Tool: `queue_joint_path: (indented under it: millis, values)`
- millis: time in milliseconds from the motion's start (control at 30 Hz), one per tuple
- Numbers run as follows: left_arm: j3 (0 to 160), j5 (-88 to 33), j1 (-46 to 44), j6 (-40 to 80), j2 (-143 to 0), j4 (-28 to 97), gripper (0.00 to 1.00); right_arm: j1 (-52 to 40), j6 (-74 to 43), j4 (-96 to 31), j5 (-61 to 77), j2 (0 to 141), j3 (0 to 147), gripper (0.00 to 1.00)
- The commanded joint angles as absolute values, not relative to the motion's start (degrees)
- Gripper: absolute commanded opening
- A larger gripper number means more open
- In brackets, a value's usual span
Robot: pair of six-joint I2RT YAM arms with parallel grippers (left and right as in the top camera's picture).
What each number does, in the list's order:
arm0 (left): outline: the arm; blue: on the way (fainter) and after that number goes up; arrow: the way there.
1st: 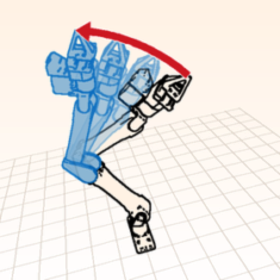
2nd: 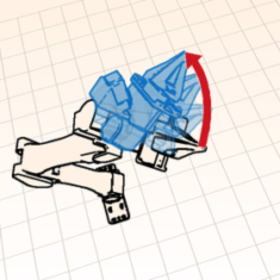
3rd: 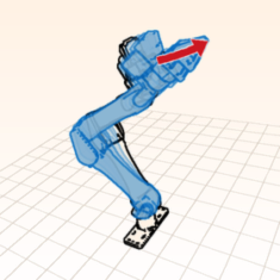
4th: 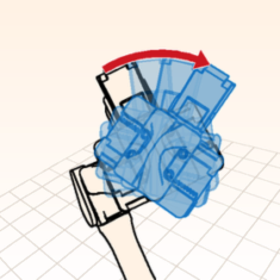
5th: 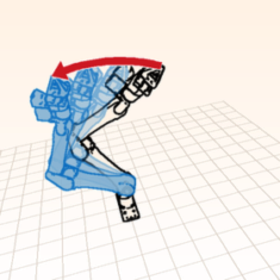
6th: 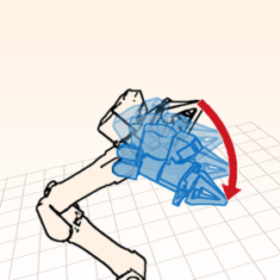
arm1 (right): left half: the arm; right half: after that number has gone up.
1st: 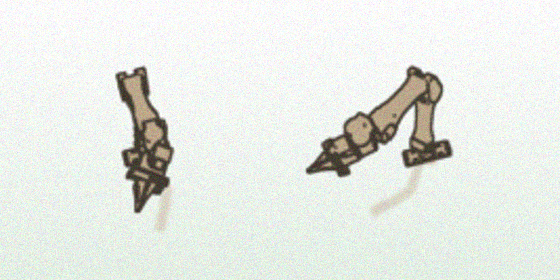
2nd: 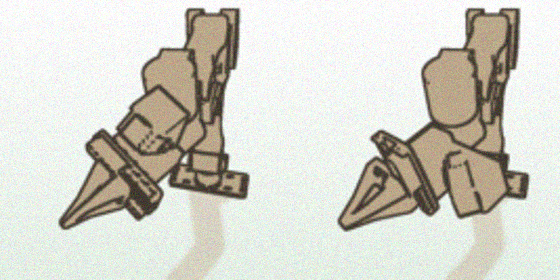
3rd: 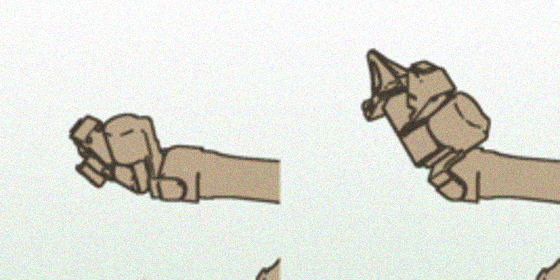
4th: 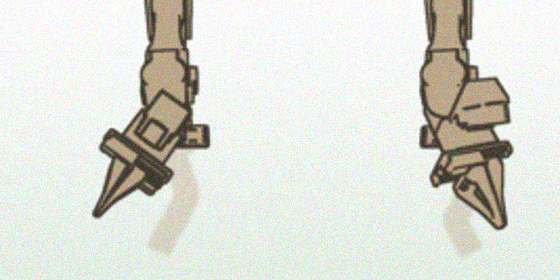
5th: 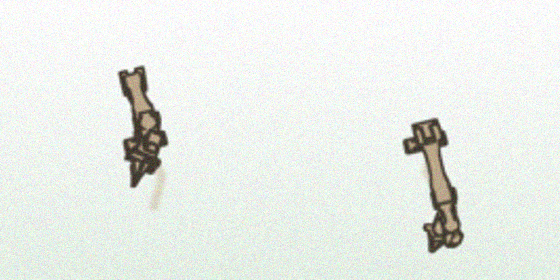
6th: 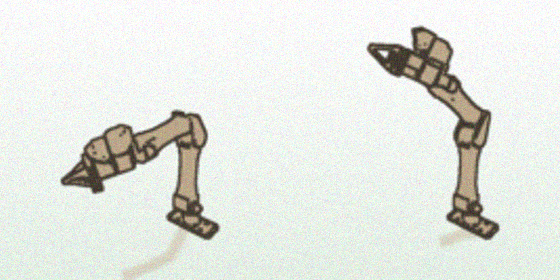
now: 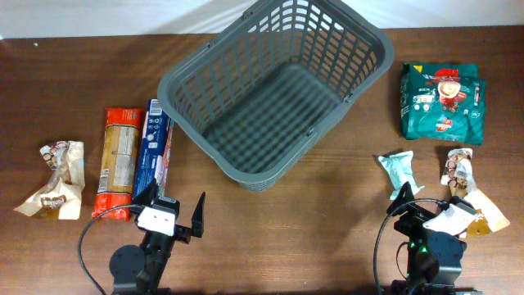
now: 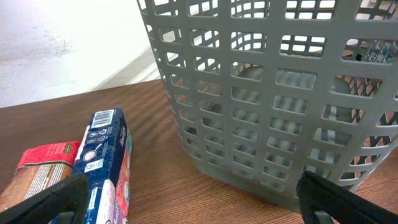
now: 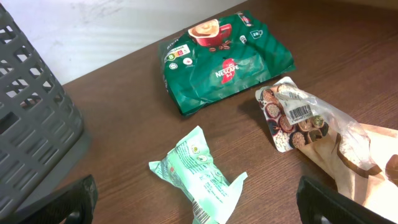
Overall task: Pack container
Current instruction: 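Move the right gripper toward the grey basket's right rim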
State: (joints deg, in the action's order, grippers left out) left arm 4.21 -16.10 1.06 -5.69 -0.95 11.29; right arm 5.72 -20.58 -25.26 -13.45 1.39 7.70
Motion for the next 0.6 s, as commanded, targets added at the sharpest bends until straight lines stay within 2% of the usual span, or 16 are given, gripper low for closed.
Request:
queue_joint_path:
  millis: [0,367,467,567]
  values:
    - [3.6,-16.6,0.8,-5.2,-0.3,11.1,0.99,5.2,-20.6,-25.5,-13.5,1.0,7.4,0.99]
    - [3.6,-16.6,0.8,-5.2,-0.3,11.1,0.99,5.2,-20.6,-25.6,-12.5,1.0,7.4,0.99]
    - [3.6,-16.6,0.8,-5.2,-0.3,11.1,0.99,5.2,-20.7,-25.3,-8.8,1.1,7.4,0.99]
    - [3.6,-16.6,0.8,-5.2,-0.3,11.1,0.99,5.2,-20.7,-23.0,5.1,1.1,8.8,0.99]
